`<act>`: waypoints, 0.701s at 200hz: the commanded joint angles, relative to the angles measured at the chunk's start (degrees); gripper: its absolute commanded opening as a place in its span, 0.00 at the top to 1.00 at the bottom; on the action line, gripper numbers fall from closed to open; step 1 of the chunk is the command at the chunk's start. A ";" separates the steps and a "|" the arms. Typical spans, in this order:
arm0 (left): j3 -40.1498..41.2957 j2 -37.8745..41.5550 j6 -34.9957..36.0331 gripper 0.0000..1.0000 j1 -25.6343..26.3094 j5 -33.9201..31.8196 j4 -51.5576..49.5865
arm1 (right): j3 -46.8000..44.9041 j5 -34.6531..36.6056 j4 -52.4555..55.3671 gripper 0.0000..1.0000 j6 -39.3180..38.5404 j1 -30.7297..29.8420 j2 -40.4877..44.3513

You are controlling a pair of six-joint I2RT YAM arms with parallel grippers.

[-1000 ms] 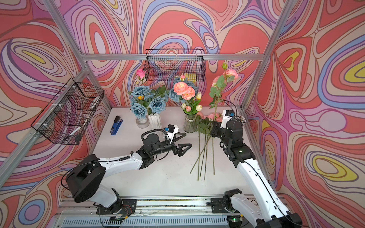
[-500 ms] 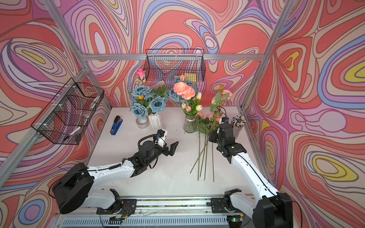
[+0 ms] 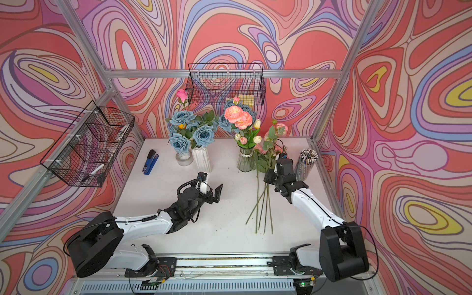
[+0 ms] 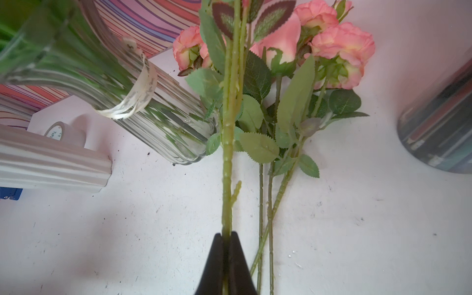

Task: Pick out pink flowers from the vase
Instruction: Place the flower at the center of the board.

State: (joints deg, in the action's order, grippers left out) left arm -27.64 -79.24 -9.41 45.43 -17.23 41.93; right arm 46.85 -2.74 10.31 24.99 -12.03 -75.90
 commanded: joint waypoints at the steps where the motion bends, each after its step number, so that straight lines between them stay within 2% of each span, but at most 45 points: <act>1: 0.22 -0.08 0.10 0.00 0.00 -1.65 2.39 | -0.17 -1.04 -3.86 1.00 1.27 -0.97 -2.53; 140: 1.49 0.59 -0.70 0.00 -0.01 -1.54 2.85 | 1.40 -0.93 -10.04 1.00 5.13 -1.95 -15.15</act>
State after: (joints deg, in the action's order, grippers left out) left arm -26.61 -79.26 -9.67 45.43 -18.31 43.13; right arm 46.92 -3.36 2.44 29.43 -13.34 -89.91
